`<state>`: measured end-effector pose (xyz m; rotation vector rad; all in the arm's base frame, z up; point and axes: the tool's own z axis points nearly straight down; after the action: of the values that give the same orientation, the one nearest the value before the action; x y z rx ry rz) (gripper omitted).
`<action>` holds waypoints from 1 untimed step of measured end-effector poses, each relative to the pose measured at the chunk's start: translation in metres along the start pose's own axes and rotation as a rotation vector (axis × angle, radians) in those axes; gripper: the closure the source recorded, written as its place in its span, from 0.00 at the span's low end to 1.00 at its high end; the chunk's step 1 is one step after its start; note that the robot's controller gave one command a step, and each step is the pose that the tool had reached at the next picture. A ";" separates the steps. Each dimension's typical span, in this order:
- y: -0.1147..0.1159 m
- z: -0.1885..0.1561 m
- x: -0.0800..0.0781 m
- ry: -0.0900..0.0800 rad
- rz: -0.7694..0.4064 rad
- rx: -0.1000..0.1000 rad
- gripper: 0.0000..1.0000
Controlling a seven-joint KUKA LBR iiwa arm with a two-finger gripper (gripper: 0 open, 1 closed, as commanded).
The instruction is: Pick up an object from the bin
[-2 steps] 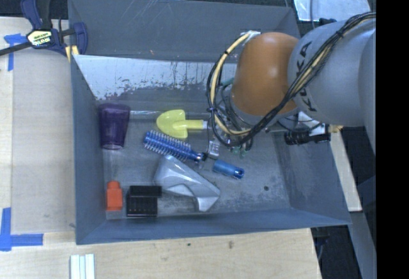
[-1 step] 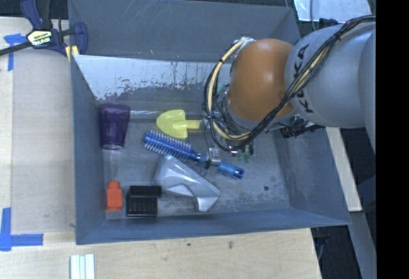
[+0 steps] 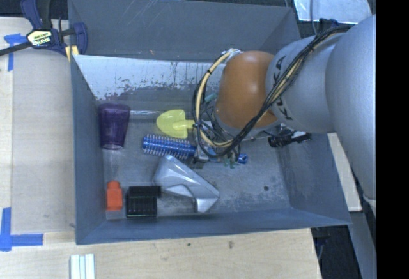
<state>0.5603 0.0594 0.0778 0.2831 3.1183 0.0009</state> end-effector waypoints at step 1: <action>0.000 0.000 0.000 0.000 0.000 0.000 1.00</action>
Offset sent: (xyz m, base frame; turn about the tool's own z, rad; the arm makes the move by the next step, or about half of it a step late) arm -0.0019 0.0019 0.0983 -0.0506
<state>0.5603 0.0595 0.0778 0.2834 3.1183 0.0009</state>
